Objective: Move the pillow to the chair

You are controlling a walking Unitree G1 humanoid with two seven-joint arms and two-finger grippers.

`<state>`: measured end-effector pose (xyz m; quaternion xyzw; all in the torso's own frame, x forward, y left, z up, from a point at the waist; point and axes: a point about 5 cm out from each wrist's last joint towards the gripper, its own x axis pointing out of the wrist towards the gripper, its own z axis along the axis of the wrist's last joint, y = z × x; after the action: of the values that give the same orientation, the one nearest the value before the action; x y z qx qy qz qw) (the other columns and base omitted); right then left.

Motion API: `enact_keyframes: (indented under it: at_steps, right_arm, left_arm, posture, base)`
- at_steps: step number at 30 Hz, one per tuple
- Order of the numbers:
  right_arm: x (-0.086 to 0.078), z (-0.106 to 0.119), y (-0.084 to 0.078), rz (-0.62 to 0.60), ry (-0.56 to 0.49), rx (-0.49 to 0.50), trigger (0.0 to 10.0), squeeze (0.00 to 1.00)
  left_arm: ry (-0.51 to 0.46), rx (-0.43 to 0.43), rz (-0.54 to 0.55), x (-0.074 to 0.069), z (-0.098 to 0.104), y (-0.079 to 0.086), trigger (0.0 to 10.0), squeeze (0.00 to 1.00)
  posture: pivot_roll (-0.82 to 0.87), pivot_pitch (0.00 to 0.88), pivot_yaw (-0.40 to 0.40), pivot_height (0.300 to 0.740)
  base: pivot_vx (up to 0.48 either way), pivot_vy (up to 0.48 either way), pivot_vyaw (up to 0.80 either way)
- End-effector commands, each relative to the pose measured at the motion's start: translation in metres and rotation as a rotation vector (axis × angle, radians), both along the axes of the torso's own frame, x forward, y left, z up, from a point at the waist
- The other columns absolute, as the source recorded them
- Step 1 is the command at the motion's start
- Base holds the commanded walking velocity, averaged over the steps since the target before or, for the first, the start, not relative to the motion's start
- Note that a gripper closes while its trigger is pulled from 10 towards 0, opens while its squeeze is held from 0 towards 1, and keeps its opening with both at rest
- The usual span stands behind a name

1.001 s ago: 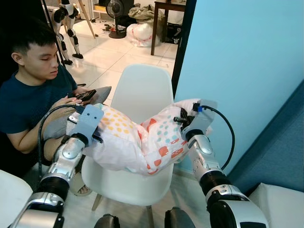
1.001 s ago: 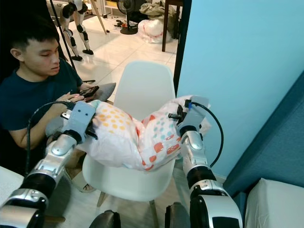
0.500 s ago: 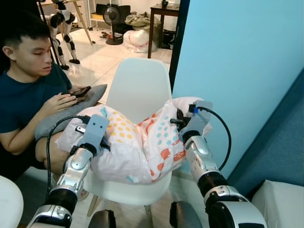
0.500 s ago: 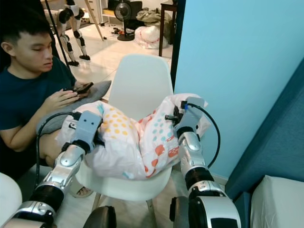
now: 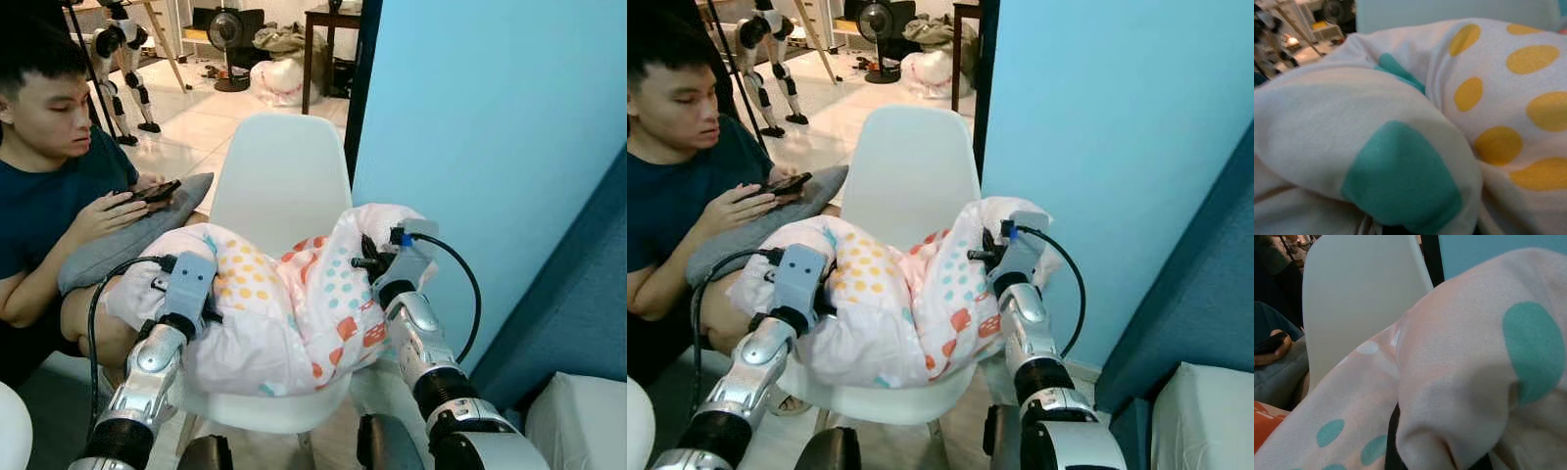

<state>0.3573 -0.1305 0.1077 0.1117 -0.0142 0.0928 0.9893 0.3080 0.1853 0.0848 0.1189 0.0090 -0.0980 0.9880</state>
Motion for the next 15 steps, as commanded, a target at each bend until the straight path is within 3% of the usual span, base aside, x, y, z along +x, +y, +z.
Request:
enact_keyframes:
  at_steps: [1,3,4,6,7,11,12,14,15]
  right_arm:
    - [-0.002,-0.007,0.003,0.022,0.038,0.003,10.0,0.00]
    - [0.000,0.013,-0.001,-0.017,-0.096,-0.038,10.0,0.00]
    - [0.000,0.013,-0.001,-0.017,-0.096,-0.038,10.0,0.00]
    - [0.005,0.033,-0.006,-0.082,-0.211,-0.111,10.0,0.00]
    - [0.005,0.033,-0.006,-0.082,-0.211,-0.111,10.0,0.00]
    - [0.015,0.066,-0.029,-0.306,-0.336,-0.217,10.0,0.00]
    - [0.015,0.066,-0.029,-0.306,-0.336,-0.217,10.0,0.00]
    - [0.017,0.076,-0.041,-0.394,-0.360,-0.230,10.0,0.00]
    - [0.017,0.076,-0.041,-0.394,-0.360,-0.230,10.0,0.00]
  left_arm:
    - [0.082,-0.032,-0.025,-0.004,-0.011,-0.003,10.0,0.00]
    - [0.010,-0.064,-0.154,0.004,0.014,-0.012,10.0,0.00]
    - [0.010,-0.064,-0.154,0.004,0.014,-0.012,10.0,0.00]
    - [-0.096,-0.074,-0.236,0.018,0.047,-0.017,10.0,0.00]
    - [-0.096,-0.074,-0.236,0.018,0.047,-0.017,10.0,0.00]
    - [-0.265,-0.031,-0.188,0.057,0.105,-0.014,10.0,0.00]
    - [-0.265,-0.031,-0.188,0.057,0.105,-0.014,10.0,0.00]
    - [-0.367,-0.055,-0.229,0.063,0.132,-0.022,10.0,0.00]
    - [-0.367,-0.055,-0.229,0.063,0.132,-0.022,10.0,0.00]
  posture:
    - [0.04,0.000,-0.084,0.548]
    - [0.05,0.000,-0.089,0.548]
    - [0.05,0.000,-0.089,0.548]
    - [0.05,0.000,-0.092,0.548]
    - [0.05,0.000,-0.092,0.548]
    - [0.05,0.000,-0.102,0.548]
    - [0.05,0.000,-0.102,0.548]
    - [0.05,0.000,-0.100,0.548]
    - [0.05,0.000,-0.100,0.548]
  base:
    - [0.000,0.000,0.00]
    - [0.000,0.000,0.00]
    - [0.000,0.000,0.00]
    - [0.000,0.000,0.00]
    - [0.000,0.000,0.00]
    - [0.000,0.000,0.00]
    - [0.000,0.000,0.00]
    - [0.000,0.000,0.00]
    - [0.000,0.000,0.00]
